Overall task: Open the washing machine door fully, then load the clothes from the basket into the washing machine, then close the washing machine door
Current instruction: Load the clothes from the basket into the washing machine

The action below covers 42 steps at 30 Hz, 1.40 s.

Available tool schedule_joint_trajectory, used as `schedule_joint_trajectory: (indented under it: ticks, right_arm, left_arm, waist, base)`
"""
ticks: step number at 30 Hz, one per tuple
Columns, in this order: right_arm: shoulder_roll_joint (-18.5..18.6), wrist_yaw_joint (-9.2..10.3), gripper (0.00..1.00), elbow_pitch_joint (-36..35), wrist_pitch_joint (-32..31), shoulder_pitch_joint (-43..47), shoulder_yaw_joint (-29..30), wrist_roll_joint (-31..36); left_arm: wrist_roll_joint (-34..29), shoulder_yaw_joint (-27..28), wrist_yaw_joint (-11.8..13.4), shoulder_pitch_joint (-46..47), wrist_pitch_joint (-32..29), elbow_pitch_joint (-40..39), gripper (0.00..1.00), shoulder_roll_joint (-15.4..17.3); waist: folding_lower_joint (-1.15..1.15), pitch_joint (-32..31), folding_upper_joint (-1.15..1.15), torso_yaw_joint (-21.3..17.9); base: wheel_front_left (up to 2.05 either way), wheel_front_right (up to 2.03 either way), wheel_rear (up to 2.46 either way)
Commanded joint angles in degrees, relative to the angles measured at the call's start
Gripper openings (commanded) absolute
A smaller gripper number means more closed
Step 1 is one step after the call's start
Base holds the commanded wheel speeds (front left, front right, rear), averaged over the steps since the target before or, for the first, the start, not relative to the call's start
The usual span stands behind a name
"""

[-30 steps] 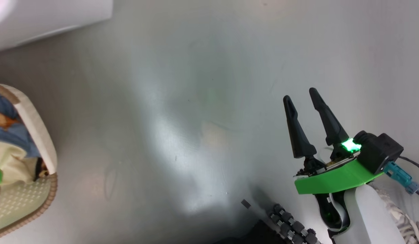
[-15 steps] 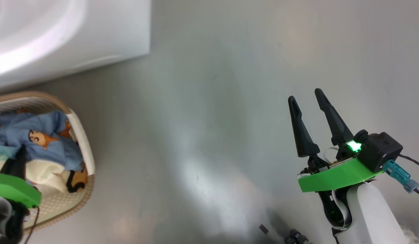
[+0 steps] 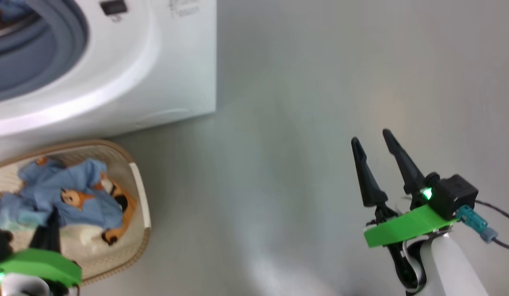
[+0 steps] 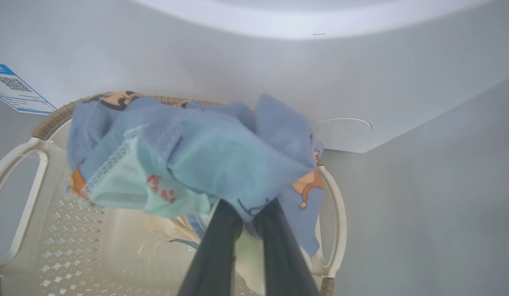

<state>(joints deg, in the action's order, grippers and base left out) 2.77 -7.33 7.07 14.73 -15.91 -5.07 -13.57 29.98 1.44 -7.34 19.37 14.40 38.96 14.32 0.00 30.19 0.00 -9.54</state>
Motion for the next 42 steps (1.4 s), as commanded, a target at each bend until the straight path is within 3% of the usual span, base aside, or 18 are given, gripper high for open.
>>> schedule_joint_trajectory:
  ticks: [1, 14, 42]
  right_arm:
    - [0.1, -0.16, 1.00, -0.7, 0.3, 1.9, -1.1, 0.8]
    - [0.1, -0.16, 1.00, 1.1, 0.3, 5.6, -0.3, 1.9]
    - [0.1, -0.16, 1.00, 2.2, 0.3, 10.9, 1.1, 4.7]
  left_arm:
    - [-1.0, 2.6, -0.1, -2.6, 0.6, -1.9, 0.00, 0.8]
    - [-5.8, 6.6, -0.1, -9.7, 0.6, -13.7, 0.00, -4.4]
    - [-17.1, 10.8, -0.1, -23.3, 0.6, -37.4, 0.00, -10.2]
  waist:
    - [0.00, -5.3, 0.00, 2.1]
    - [0.00, -14.9, 0.00, 4.4]
    - [0.00, -28.0, 0.00, 5.6]
  base:
    - [0.00, 0.00, 0.00]
    - [0.00, 0.00, 0.00]
    - [0.00, 0.00, 0.00]
